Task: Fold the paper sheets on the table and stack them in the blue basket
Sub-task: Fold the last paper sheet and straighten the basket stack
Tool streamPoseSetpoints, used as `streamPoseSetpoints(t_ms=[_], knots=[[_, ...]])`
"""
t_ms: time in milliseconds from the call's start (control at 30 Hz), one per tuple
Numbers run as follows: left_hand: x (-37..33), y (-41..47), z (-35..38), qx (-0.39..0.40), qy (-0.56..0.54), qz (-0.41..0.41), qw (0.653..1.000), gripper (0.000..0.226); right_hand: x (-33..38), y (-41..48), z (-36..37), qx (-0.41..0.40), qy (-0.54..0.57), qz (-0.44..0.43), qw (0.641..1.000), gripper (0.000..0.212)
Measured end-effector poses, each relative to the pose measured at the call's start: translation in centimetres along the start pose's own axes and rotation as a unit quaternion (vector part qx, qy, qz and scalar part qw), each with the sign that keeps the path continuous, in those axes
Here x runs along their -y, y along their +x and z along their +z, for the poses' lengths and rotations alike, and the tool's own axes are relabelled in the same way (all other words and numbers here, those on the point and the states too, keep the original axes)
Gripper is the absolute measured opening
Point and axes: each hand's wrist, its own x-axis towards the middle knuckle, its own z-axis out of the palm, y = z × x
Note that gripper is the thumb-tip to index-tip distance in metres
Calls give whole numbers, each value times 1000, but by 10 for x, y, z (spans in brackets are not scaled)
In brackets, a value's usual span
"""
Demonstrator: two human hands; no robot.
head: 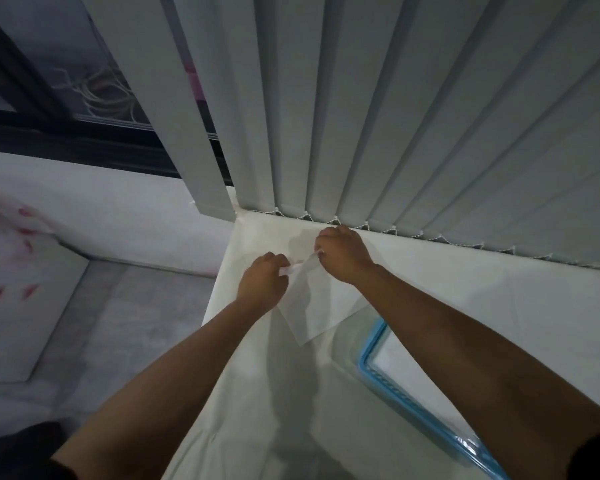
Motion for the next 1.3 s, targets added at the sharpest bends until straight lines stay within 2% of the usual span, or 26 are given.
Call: streamPoseSetpoints(t_ms=[67, 133, 200, 267, 333, 467, 667, 800, 900, 933, 967, 1000, 1067, 1100, 1167, 1233, 1300], knots=[[1, -7, -2, 12, -26, 28, 999, 18, -3, -9, -4, -8, -14, -11, 1000, 24], [-2, -18, -3, 58, -73, 29, 995, 20, -9, -26, -3, -15, -14, -13, 1000, 24], [-6, -31, -3, 112, -149, -9, 982, 27, -15, -47, 0, -20, -22, -10, 1000, 23], [-9, -39, 1, 130, -209, -39, 968, 42, -20, -65, 3, -4, -32, -1, 999, 24], [-10, -39, 7, 110, -198, -61, 972, 46, -22, -79, 6, 32, -50, 12, 998, 26], [-18, -29, 20, 93, -100, -86, 987, 28, -21, -95, 13, 82, -75, 23, 993, 31], [-35, -21, 28, 133, -37, -109, 984, 38, -12, -105, 14, 111, -101, 41, 988, 33], [-40, -20, 24, 149, 15, -89, 985, 27, -5, -121, 6, 85, -78, 45, 992, 34], [-43, -24, 14, 135, -52, -118, 982, 15, -1, -135, 2, 7, -27, 64, 998, 31], [-43, -26, 10, 130, -113, -142, 975, 9, 0, -141, 1, -26, -3, 74, 997, 30], [-44, -29, 6, 128, -196, -169, 957, 13, 2, -146, 0, -62, 22, 84, 994, 29], [-46, -34, 1, 129, -295, -194, 927, 17, 4, -152, -2, -97, 46, 91, 990, 28], [-56, -48, -11, 140, -474, -213, 843, 12, 12, -165, -5, -152, 89, 104, 979, 24], [-61, -54, -15, 139, -527, -206, 813, 9, 15, -172, -5, -168, 120, 121, 971, 22], [-71, -66, -18, 122, -590, -187, 776, 22, 25, -185, -8, -170, 228, 183, 941, 27], [-83, -77, -18, 99, -626, -170, 754, 25, 34, -195, -11, -147, 380, 254, 877, 42], [-95, -91, -16, 86, -651, -160, 737, 19, 40, -203, -14, -138, 529, 303, 780, 43]])
